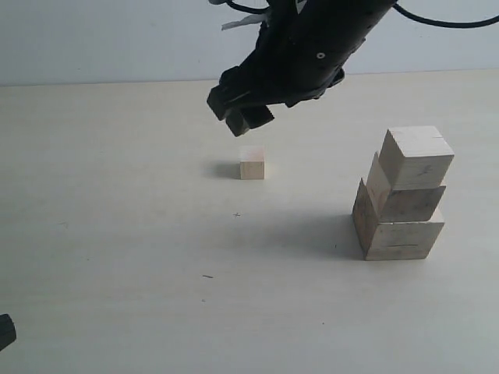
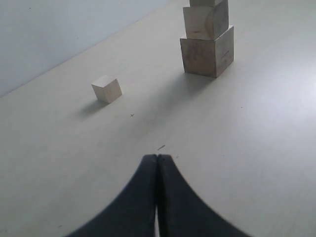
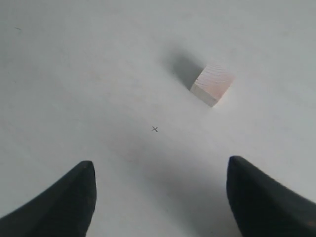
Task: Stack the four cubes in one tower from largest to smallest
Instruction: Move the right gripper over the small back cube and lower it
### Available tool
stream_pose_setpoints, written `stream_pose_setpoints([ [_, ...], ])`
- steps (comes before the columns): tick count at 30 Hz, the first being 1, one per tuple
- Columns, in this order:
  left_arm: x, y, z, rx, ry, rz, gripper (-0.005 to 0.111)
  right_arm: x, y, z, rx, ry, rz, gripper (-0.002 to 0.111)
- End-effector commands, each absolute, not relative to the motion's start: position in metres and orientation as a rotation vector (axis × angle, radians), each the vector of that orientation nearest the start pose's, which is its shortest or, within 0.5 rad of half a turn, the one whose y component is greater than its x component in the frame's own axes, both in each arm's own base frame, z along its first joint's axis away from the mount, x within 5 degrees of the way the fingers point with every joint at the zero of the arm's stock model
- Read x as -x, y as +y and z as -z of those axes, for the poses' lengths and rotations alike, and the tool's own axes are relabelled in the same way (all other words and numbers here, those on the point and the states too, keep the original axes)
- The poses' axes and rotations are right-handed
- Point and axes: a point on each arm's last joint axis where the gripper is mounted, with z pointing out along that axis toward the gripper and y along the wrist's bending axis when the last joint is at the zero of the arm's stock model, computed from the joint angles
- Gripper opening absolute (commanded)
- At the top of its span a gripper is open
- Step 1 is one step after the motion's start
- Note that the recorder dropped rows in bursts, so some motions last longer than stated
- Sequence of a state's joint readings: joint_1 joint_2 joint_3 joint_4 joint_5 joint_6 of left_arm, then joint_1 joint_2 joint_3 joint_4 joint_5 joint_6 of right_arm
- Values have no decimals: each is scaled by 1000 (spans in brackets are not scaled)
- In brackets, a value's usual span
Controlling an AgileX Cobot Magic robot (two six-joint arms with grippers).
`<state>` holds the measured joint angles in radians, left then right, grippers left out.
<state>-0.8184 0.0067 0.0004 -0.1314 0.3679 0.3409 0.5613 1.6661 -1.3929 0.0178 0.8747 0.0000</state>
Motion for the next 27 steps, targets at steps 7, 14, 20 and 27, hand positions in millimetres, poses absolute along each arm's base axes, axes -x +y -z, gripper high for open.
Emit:
stream_pose_setpoints([
  [7,-33,-42,-181,-948,1609,465,0,-351,211,-285,676,2641,-151,70],
  [14,-33,-42,-181,-948,1609,465,0,-391,215,-268,651,2677,-64,70],
  [20,-33,-42,-181,-948,1609,465,0,-414,214,-228,465,2824,-129,70],
  [27,-33,-42,-181,-948,1609,465,0,-423,213,-201,343,2880,-141,70],
])
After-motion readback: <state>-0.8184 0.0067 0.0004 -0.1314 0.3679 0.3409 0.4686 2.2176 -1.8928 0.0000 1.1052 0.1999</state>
